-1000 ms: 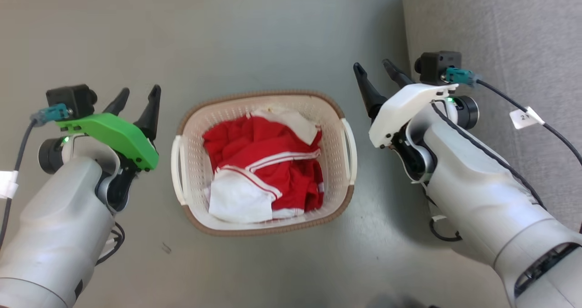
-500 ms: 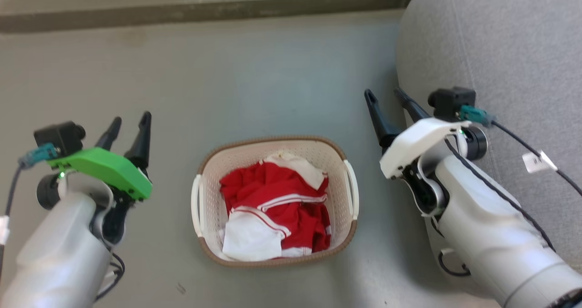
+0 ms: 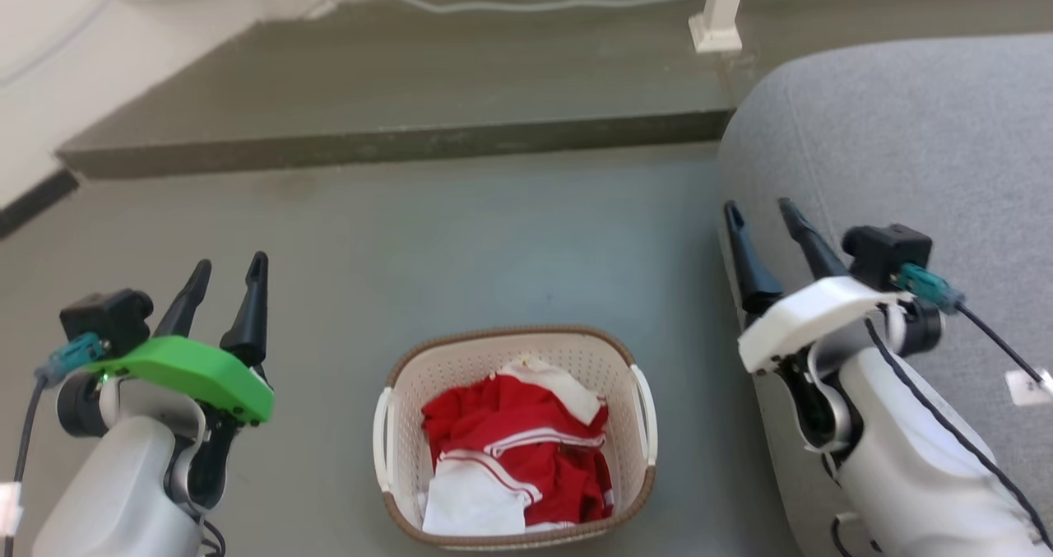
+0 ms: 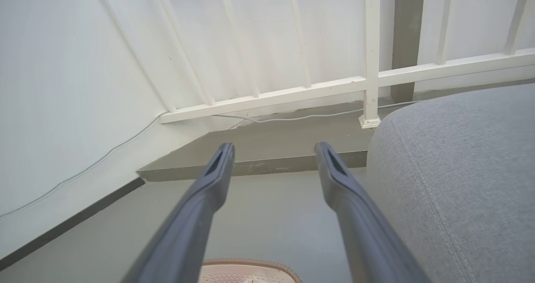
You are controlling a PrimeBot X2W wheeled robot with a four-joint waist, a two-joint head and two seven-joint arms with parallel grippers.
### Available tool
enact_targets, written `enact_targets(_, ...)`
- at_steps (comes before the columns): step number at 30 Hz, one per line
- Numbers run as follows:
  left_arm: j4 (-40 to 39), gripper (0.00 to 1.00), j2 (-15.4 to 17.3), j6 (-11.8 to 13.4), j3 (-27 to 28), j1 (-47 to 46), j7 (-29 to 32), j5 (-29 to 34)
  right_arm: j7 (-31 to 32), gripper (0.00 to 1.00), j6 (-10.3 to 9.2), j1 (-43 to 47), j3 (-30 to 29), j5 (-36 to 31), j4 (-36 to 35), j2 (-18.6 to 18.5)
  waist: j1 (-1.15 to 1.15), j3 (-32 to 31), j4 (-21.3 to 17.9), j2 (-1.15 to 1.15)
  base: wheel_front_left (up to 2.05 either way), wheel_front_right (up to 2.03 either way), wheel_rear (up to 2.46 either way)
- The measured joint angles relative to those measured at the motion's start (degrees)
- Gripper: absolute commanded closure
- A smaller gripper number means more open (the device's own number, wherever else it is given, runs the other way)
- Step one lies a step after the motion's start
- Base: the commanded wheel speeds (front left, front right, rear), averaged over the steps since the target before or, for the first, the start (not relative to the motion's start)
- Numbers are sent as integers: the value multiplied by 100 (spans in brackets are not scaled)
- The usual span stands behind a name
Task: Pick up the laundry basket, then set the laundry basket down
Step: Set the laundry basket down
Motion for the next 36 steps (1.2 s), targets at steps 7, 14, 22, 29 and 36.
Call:
enact_targets(7, -595, 0, -107, 105, 377, 578, 0, 475, 0, 0, -73, 575, -339, -356, -519, -111, 0, -326, 50, 0, 0, 0, 0)
enact_targets(14, -1088, 0, -209, 171, 780, 1040, 0, 878, 0, 0, -151, 978, -631, -633, -918, -111, 0, -411, 110, 0, 0, 0, 0)
enact_targets(22, -1396, 0, -500, 240, 1133, 1482, 0, 1087, 0, 0, -151, 1323, -764, -881, -1178, -93, 0, -456, 111, 0, 0, 0, 0)
enact_targets(29, -1610, 0, -636, 182, 1284, 1690, 0, 1369, 0, 0, -148, 1540, -840, -966, -1323, -34, 0, -449, 98, 0, 0, 0, 0)
enact_targets(36, -1736, 0, -695, 108, 1424, 1841, 0, 1484, 0, 0, -138, 1683, -962, -1089, -1412, 57, 0, -419, 82, 0, 0, 0, 0)
